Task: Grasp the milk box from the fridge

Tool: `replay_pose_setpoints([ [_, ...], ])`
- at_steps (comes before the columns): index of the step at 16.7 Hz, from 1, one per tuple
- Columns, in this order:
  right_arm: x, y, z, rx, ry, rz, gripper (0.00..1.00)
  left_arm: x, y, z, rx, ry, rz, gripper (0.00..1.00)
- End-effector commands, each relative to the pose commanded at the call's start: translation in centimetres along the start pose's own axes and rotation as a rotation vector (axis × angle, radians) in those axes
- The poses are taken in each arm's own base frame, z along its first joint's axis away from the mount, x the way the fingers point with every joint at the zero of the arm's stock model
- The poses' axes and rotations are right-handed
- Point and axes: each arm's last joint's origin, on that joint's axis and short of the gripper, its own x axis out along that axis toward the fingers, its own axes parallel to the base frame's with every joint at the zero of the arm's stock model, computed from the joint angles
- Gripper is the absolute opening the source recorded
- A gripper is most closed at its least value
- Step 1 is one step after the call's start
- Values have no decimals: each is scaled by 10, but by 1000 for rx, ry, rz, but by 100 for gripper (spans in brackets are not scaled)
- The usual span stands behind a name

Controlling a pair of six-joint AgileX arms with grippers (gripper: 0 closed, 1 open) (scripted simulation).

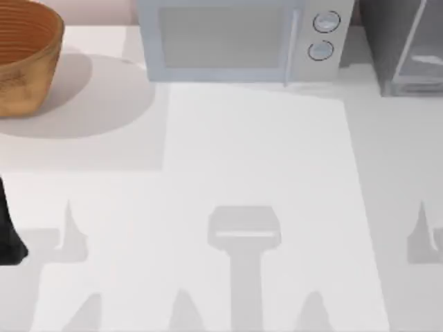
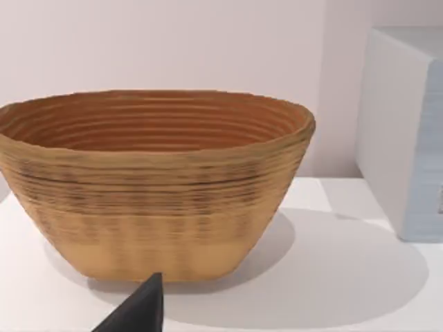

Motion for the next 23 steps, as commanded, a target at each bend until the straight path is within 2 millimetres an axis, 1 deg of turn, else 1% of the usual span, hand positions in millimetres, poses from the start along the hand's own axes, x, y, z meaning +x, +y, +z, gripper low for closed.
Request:
replay_pose_setpoints([
  [3, 1, 0, 1, -1, -2, 1, 100, 0, 0, 0, 0, 0, 0, 100],
  [7, 9, -4, 10, -8, -26, 2, 100, 0, 0, 0, 0, 0, 0, 100],
  [10, 23, -12, 18, -16, -39, 0, 100, 0, 0, 0, 0, 0, 0, 100],
  [13, 45, -24, 18, -18, -26, -2, 100, 0, 0, 0, 0, 0, 0, 100],
  [15, 59, -35, 12, -14, -4, -2, 100, 0, 0, 0, 0, 0, 0, 100],
  [18, 78, -54, -4, -1, 26, -2, 100, 0, 0, 0, 0, 0, 0, 100],
  [23, 94, -82, -31, 10, 28, -1, 100, 0, 0, 0, 0, 0, 0, 100],
])
